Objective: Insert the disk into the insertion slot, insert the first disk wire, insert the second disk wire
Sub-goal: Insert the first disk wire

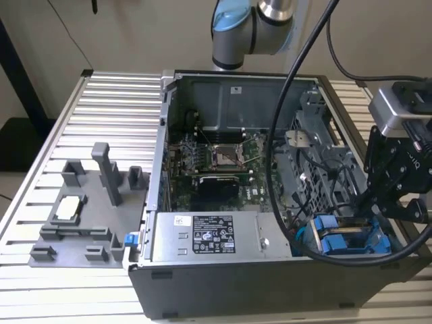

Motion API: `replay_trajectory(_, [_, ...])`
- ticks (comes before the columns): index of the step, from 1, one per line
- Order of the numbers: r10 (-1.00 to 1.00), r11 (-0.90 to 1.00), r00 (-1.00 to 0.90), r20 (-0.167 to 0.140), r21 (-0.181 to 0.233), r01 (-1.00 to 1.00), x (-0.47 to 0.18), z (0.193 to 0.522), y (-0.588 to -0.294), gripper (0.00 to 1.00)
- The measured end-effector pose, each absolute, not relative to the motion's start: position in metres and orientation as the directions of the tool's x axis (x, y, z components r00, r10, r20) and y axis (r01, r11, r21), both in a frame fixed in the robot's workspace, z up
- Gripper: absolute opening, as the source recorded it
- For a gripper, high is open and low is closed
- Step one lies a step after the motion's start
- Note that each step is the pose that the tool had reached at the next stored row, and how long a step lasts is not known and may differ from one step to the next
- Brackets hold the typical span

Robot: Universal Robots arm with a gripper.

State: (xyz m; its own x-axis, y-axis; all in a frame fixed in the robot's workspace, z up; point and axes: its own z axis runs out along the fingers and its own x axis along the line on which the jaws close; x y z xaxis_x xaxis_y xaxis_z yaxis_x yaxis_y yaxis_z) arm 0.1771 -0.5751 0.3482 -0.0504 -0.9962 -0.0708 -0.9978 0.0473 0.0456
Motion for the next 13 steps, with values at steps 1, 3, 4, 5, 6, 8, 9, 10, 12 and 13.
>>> replay_trajectory(1, [-0.996,0.047,-0.050,-0.071,0.046,-0.998,0.1772,0.3478,-0.5750,0.19])
replay_trajectory(3, [-0.996,0.047,-0.050,-0.071,0.046,-0.998,0.1774,0.3469,-0.5748,0.19])
replay_trajectory(4, [-0.996,0.047,-0.050,-0.071,0.046,-0.998,0.1774,0.3464,-0.5747,0.19])
replay_trajectory(5, [-0.996,0.047,-0.050,-0.071,0.046,-0.998,0.1774,0.3461,-0.5747,0.19])
replay_trajectory(6, [-0.996,0.047,-0.050,-0.071,0.046,-0.998,0.1774,0.3458,-0.5747,0.19])
replay_trajectory(8, [-0.996,0.047,-0.050,-0.071,0.046,-0.998,0.1774,0.3452,-0.5746,0.19])
replay_trajectory(9, [-0.996,0.047,-0.050,-0.071,0.046,-0.998,0.1774,0.3448,-0.5746,0.19])
replay_trajectory(10, [-0.996,0.047,-0.050,-0.071,0.046,-0.998,0.1774,0.3445,-0.5745,0.19])
replay_trajectory(12, [-0.996,0.047,-0.050,-0.071,0.046,-0.998,0.1774,0.3440,-0.5743,0.19])
replay_trajectory(13, [-0.996,0.047,-0.050,-0.071,0.046,-0.998,0.1774,0.3437,-0.5742,0.19])
